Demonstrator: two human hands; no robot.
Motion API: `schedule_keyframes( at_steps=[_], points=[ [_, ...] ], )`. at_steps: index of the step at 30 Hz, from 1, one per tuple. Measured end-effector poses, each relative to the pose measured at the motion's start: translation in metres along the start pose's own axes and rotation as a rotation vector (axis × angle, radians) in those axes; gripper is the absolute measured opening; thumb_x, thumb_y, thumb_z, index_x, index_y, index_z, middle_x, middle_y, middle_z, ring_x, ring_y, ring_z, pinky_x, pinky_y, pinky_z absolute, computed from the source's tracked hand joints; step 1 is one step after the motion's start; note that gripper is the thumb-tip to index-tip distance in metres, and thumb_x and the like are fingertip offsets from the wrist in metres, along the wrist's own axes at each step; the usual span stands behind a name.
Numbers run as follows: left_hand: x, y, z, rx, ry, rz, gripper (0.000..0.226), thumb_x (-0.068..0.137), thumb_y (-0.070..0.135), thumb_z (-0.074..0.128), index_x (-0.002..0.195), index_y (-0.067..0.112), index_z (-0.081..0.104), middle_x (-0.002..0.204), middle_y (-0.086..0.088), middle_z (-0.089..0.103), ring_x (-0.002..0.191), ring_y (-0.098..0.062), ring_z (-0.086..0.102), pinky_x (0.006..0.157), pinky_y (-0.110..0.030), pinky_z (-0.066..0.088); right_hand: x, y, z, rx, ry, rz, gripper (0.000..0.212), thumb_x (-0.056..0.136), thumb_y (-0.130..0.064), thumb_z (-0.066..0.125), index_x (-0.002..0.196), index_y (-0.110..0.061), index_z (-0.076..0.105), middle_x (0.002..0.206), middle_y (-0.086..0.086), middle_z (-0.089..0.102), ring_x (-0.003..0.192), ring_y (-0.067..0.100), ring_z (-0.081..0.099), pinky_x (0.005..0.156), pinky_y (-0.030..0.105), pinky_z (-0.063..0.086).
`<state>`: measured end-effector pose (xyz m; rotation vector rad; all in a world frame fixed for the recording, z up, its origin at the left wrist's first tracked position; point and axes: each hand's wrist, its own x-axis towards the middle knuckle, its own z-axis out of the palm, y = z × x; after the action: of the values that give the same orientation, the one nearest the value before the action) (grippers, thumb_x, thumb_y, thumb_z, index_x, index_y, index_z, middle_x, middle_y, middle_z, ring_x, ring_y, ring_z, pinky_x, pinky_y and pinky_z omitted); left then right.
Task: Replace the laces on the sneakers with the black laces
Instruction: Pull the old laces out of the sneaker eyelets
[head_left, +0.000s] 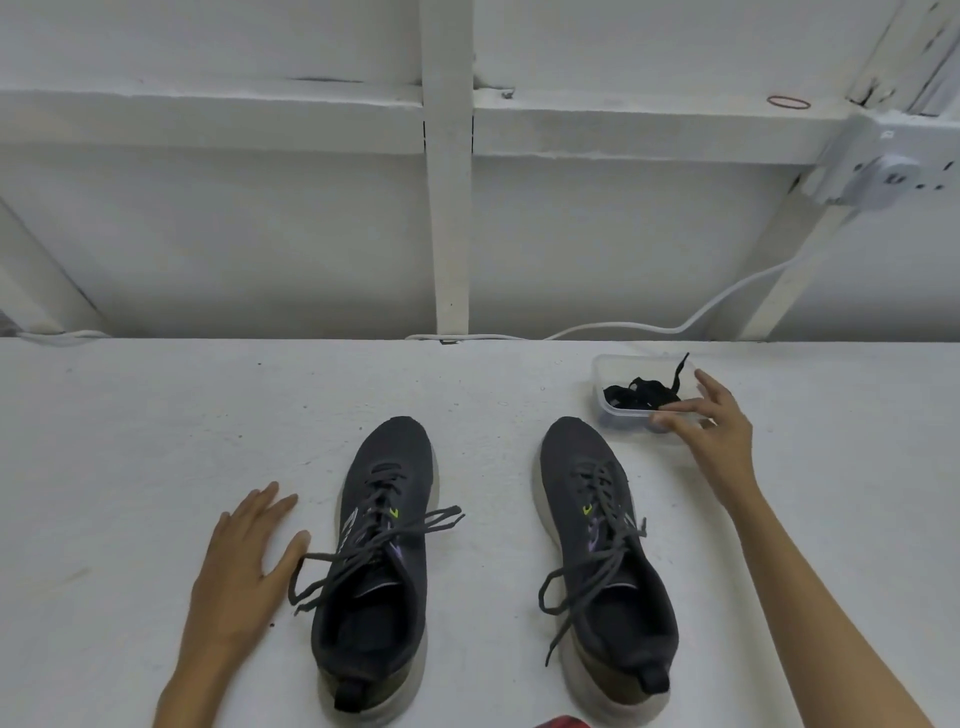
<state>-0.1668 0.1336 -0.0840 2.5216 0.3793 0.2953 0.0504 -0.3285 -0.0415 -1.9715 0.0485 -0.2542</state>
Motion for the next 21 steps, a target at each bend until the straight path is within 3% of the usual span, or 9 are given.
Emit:
schedule_keyframes(
  at_steps=[5, 7, 9, 12, 15, 17, 18, 21],
  points=[
    [-0.001, 0.002, -0.003, 0.004, -0.022, -0.016, 0.061, 0.088, 0.062, 0.04, 0.137, 0.027, 0.052, 0.152, 0.011, 0.037, 0.145, -0.006, 0.023, 0.121, -0.033, 0.01, 0.006, -0.004, -0.019, -0.048, -0.035, 0.017, 0.019, 0.073, -0.015, 0.083, 0.074, -0.033, 0.077, 0.148, -0.012, 0.046, 0.137, 0.004, 0.038, 0.114, 0.047, 0.033],
    [-0.001, 0.002, -0.003, 0.0, -0.039, -0.039, 0.068, 0.084, 0.068, 0.034, 0.137, 0.028, 0.052, 0.151, 0.013, 0.037, 0.145, -0.005, 0.023, 0.121, -0.032, 0.009, 0.006, -0.007, -0.022, -0.094, -0.042, 0.032, 0.019, 0.074, -0.017, 0.083, 0.088, -0.028, 0.078, 0.152, -0.008, 0.04, 0.141, 0.009, 0.033, 0.117, 0.049, 0.027],
    [-0.001, 0.005, -0.005, -0.031, -0.04, -0.065, 0.066, 0.082, 0.07, 0.037, 0.134, 0.032, 0.053, 0.15, 0.015, 0.038, 0.144, -0.004, 0.023, 0.121, -0.031, 0.01, -0.001, -0.013, -0.021, -0.166, -0.013, 0.01, 0.043, 0.075, -0.019, 0.083, 0.116, -0.024, 0.07, 0.159, -0.003, 0.028, 0.147, 0.015, 0.023, 0.119, 0.049, 0.022],
    [-0.006, 0.03, -0.019, -0.37, -0.051, -0.224, 0.059, 0.074, 0.07, 0.052, 0.123, 0.039, 0.059, 0.142, 0.019, 0.048, 0.14, -0.003, 0.032, 0.117, -0.03, 0.018, -0.032, -0.035, -0.015, -0.106, 0.003, -0.046, 0.069, 0.078, -0.021, 0.081, 0.139, -0.034, 0.05, 0.161, -0.007, 0.02, 0.147, 0.011, 0.022, 0.119, 0.041, 0.022],
    [-0.022, 0.065, -0.034, -0.818, -0.146, -0.28, 0.067, 0.07, 0.064, 0.066, 0.129, 0.034, 0.058, 0.137, 0.019, 0.055, 0.133, 0.003, 0.041, 0.111, -0.028, 0.028, -0.076, -0.053, -0.021, 0.096, -0.343, -0.004, 0.079, 0.072, -0.031, 0.083, 0.139, -0.047, 0.045, 0.158, -0.019, 0.024, 0.143, -0.001, 0.028, 0.116, 0.034, 0.027],
    [-0.034, 0.081, -0.034, -0.879, -0.237, -0.241, 0.086, 0.056, 0.064, 0.076, 0.132, 0.031, 0.055, 0.135, 0.021, 0.057, 0.13, 0.004, 0.046, 0.104, -0.018, 0.037, -0.108, -0.055, -0.027, 0.194, -0.677, 0.08, 0.091, 0.066, -0.032, 0.082, 0.143, -0.052, 0.036, 0.157, -0.027, 0.021, 0.143, -0.008, 0.022, 0.115, 0.032, 0.028],
    [-0.04, 0.089, -0.031, -0.884, -0.282, -0.235, 0.09, 0.051, 0.055, 0.081, 0.133, 0.031, 0.053, 0.132, 0.02, 0.06, 0.125, 0.004, 0.05, 0.097, -0.011, 0.041, -0.123, -0.054, -0.028, 0.23, -0.785, 0.111, 0.096, 0.065, -0.027, 0.082, 0.144, -0.053, 0.033, 0.157, -0.028, 0.019, 0.143, -0.009, 0.019, 0.116, 0.032, 0.027],
    [-0.048, 0.105, -0.017, -0.82, -0.231, -0.26, 0.076, 0.059, 0.01, 0.069, 0.13, 0.034, 0.055, 0.123, 0.017, 0.066, 0.114, 0.001, 0.059, 0.081, -0.004, 0.045, -0.157, -0.044, -0.015, 0.235, -0.767, 0.133, 0.095, 0.06, -0.027, 0.077, 0.14, -0.057, 0.035, 0.157, -0.03, 0.017, 0.142, -0.012, 0.018, 0.112, 0.018, 0.028]
  ],
)
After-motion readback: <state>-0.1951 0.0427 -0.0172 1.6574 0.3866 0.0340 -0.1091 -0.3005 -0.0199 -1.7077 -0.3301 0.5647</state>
